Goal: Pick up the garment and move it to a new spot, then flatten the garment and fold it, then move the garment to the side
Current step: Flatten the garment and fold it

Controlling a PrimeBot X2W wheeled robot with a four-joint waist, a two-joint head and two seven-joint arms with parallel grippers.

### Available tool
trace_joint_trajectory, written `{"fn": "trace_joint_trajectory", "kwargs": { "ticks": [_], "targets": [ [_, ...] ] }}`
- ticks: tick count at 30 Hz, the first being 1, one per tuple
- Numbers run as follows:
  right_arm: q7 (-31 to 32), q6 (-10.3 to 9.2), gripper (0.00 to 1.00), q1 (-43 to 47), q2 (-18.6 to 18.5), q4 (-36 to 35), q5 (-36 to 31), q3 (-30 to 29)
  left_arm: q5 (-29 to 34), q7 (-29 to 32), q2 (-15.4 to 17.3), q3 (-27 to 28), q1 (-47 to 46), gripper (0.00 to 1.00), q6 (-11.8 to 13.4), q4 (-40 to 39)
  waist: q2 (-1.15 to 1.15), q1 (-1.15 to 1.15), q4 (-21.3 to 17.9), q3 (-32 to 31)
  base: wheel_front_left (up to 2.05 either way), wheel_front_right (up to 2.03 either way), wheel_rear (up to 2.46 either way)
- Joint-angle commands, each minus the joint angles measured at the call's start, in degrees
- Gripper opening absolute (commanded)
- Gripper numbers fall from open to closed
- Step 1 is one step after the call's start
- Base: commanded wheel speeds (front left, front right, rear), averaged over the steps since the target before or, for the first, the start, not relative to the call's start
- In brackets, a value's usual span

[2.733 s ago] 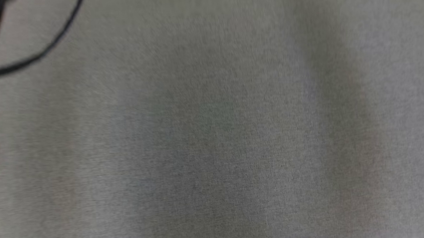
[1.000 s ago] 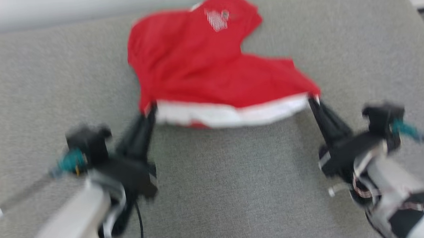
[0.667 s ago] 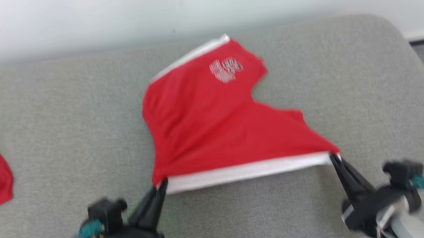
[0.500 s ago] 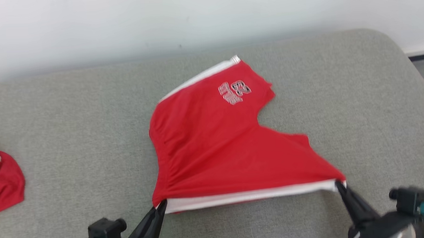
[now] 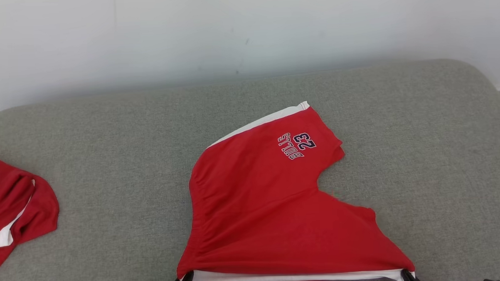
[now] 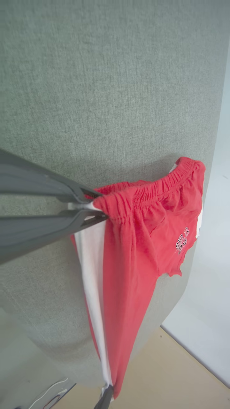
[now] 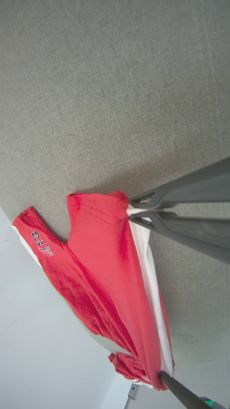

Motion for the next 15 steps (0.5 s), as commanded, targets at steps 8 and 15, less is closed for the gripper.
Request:
{"fn": "trace_joint_trajectory", "kwargs": {
  "ticks": [8,15],
  "targets": [
    [3.4,0.05,0.00,-3.1,1.5,-3.3,-3.8,-3.6,3.1,-0.2,-2.6,-0.4,-1.5,0.00,-1.5,0.2,0.00,0.01,1.0,-0.2,0.00,0.00,0.00],
    [5.1,0.05,0.00,-14.4,-1.8,0.1,-4.2,-3.4,4.8,-0.1,-4.1,-0.3,-7.1,0.00,-3.2,1.6,0.00,0.01,1.9,0.6,0.00,0.00,0.00]
  ]
}}
